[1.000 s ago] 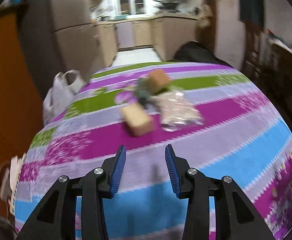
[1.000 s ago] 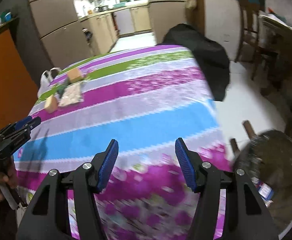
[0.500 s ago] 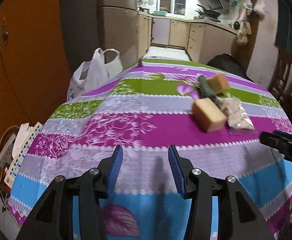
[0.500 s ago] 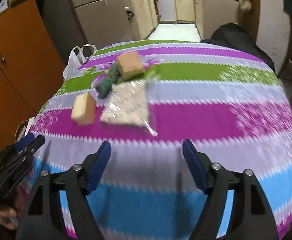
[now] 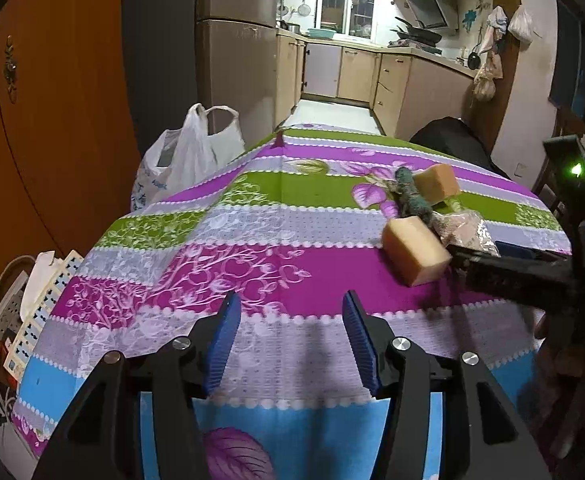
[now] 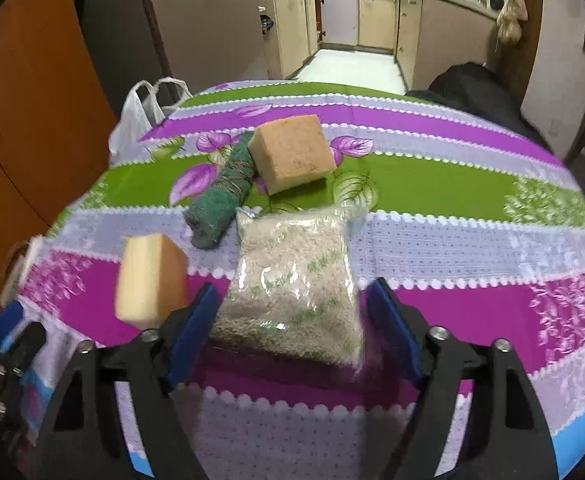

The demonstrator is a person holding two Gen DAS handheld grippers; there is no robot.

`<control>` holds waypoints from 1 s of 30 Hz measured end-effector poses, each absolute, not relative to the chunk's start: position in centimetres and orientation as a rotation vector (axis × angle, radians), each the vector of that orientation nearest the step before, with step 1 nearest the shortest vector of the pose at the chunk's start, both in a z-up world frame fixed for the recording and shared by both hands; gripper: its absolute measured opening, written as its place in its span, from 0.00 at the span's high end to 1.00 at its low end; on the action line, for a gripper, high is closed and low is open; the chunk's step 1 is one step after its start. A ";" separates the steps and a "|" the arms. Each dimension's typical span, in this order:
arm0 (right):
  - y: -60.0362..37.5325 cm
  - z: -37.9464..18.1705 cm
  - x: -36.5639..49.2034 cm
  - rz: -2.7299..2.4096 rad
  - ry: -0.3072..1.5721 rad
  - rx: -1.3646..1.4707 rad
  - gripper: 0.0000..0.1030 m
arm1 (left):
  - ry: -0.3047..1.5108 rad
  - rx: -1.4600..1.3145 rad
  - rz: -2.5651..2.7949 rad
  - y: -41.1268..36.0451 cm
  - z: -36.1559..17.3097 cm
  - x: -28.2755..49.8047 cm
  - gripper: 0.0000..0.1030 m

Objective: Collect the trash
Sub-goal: 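Grasp the clear grain bag with the right gripper while the left grasps the yellow sponge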

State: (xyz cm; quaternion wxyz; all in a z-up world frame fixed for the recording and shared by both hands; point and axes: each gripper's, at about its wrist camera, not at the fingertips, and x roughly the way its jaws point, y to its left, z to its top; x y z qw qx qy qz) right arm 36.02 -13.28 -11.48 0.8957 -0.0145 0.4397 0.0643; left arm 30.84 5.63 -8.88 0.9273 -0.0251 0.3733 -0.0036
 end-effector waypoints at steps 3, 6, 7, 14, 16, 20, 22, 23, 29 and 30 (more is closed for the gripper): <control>-14.7 -11.3 34.8 0.113 0.907 -0.001 0.49 | 0.750 -0.042 -0.041 4.5 -8.4 30.9 0.46; -17.4 -10.8 32.4 0.094 0.887 0.065 0.59 | 0.736 -0.046 -0.096 3.2 -7.8 31.1 0.43; -18.5 -10.6 31.3 0.087 0.880 0.091 0.64 | 0.731 -0.045 -0.116 2.7 -7.7 31.3 0.38; -24.5 -10.5 24.8 0.037 0.881 0.264 0.67 | 0.752 -0.017 -0.183 -1.6 -8.7 34.8 0.31; -25.1 -10.5 23.1 0.045 0.891 0.275 0.67 | 0.771 -0.017 -0.186 -2.1 -9.2 35.9 0.31; -24.8 -10.4 21.0 0.050 0.903 0.240 0.67 | 0.829 -0.017 -0.206 -2.6 -10.5 38.2 0.56; -24.8 -10.2 20.4 0.032 0.897 0.221 0.67 | 0.844 -0.063 -0.228 -2.0 -10.8 38.6 0.59; -24.9 -10.2 20.2 0.032 0.896 0.222 0.67 | 0.850 -0.065 -0.238 -1.9 -10.8 38.4 0.60; -24.9 -9.9 18.0 0.034 0.903 0.166 0.67 | 0.858 0.074 -0.420 -0.3 -9.7 33.1 0.61; -24.8 -10.1 17.7 0.031 0.910 0.152 0.66 | 0.850 0.110 -0.450 0.0 -9.6 31.9 0.61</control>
